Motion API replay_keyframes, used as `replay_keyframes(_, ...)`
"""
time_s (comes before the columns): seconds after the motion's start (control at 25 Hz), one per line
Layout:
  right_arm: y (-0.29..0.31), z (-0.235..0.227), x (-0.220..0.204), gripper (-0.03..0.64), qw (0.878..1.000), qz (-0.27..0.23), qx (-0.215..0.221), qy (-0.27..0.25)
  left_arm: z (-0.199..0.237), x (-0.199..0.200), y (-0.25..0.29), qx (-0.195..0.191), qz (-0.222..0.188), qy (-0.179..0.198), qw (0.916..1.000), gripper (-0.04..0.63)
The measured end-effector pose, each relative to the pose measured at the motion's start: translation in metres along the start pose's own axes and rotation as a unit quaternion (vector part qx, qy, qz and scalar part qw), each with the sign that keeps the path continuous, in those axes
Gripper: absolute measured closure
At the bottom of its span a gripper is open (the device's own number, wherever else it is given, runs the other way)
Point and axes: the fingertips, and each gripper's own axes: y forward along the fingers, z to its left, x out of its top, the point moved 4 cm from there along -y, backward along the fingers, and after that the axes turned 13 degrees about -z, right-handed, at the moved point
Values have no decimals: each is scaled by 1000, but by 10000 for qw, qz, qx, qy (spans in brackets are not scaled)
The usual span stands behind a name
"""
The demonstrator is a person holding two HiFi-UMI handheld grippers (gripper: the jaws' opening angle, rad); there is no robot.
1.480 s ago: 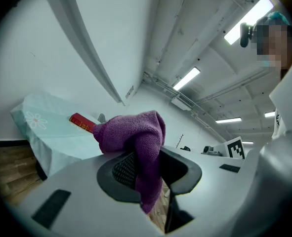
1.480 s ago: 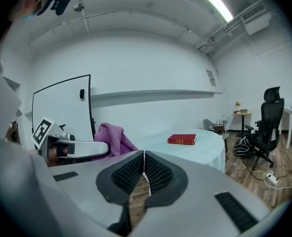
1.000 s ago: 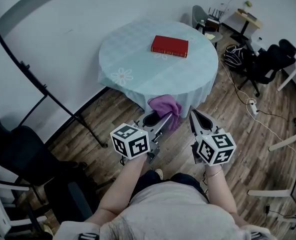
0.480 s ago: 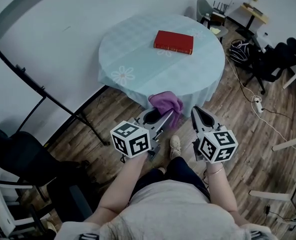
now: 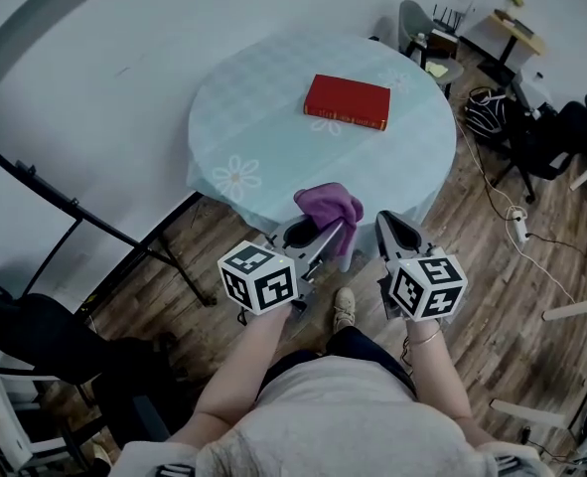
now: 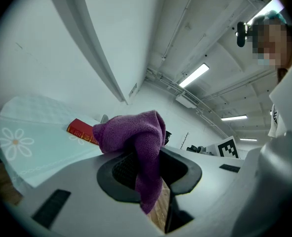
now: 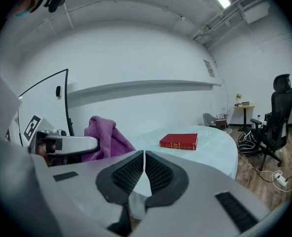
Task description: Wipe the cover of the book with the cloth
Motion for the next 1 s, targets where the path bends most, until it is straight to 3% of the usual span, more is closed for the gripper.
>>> replay_keyframes(0.56,100,-93,34,594,9990,31,410,-182,65,24,119,297,-128,-17,9995,485)
replay_keyframes(1.0,143,-144,41,594,9975,100,665,-222,89,17,179,430,-65,12,9991,485)
